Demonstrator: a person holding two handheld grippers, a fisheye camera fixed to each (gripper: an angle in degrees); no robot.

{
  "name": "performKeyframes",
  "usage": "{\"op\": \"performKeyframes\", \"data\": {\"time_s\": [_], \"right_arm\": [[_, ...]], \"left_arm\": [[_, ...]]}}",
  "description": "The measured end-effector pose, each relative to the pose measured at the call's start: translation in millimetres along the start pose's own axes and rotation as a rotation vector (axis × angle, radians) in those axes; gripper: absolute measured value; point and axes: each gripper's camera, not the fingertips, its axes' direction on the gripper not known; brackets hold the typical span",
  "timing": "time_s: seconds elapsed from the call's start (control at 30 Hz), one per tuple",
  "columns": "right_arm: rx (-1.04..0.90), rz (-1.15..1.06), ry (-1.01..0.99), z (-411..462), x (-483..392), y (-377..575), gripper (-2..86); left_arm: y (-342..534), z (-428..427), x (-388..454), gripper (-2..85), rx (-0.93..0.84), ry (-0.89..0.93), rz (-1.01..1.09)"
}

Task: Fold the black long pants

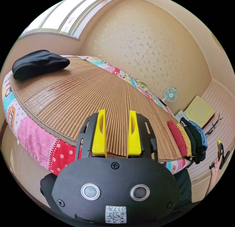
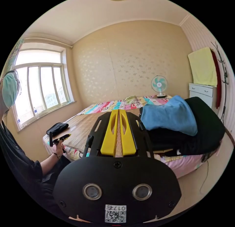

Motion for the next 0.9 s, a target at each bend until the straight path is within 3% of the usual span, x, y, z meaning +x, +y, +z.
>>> {"op": "performKeyframes", "data": {"time_s": [0.1,0.23,0.43,0.6,0.77,0.9], "right_arm": [[0.047,0.058,0.089,-47,26,-4,0.4],[-0.060,0.115,0.179,-68,48,-19,0.3],[-0.037,0.248,0.138,-92,78,-30,0.6],[-0.007,0.350,0.259,-120,109,-52,2.2],[0.130,0.626,0.386,-198,191,-80,7.2],[0.062,0.783,0.333,-219,239,-85,8.2]], "left_arm": [[13,23,34,13.2,-0.067,-0.031,0.117],[28,57,52,13.4,-0.197,-0.071,0.170],[48,70,60,11.8,-0.158,-0.149,0.209],[67,81,67,10.4,-0.127,-0.224,0.237],[76,91,66,8.8,-0.106,-0.248,0.229],[81,99,63,8.8,-0.104,-0.246,0.227]]}}
